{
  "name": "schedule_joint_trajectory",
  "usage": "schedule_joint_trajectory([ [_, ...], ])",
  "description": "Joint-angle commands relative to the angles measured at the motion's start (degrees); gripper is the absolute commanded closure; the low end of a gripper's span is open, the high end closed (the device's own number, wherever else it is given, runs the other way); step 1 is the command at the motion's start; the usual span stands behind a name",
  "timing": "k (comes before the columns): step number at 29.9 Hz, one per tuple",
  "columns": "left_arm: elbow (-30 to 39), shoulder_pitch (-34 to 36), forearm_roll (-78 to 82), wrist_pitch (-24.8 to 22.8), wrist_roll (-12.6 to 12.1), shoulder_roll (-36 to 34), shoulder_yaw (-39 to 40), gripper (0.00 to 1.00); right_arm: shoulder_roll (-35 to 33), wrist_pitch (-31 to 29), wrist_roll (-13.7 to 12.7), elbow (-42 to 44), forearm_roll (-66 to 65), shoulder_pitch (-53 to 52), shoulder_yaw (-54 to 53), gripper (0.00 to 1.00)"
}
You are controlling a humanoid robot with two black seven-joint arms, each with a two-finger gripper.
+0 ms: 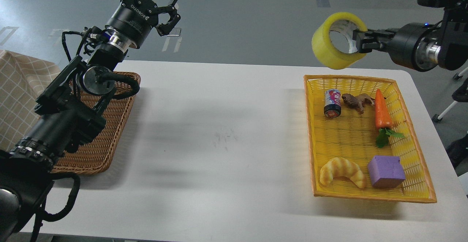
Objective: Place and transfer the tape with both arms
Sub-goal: 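Lift the yellow tape roll out of the tray with the right gripper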
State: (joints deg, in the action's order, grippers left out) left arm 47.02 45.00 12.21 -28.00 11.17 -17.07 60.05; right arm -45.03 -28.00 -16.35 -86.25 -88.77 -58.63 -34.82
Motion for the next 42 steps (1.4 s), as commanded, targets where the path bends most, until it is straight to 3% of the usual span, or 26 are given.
schedule_joint_trajectory([
  [1, 0.0, 0.0, 0.0, 0.0, 0.0, 0.0, 0.1, 0.01, 2.3, 0.0, 0.0, 0.1, 0.0, -0.1, 0.0, 1.00],
  [42, 0.2, 0.0, 0.0, 0.0, 0.0, 0.3, 1.6, 0.01, 19.4, 0.0, -0.1, 4.8, -0.1, -5.6, 6.2, 1.00],
])
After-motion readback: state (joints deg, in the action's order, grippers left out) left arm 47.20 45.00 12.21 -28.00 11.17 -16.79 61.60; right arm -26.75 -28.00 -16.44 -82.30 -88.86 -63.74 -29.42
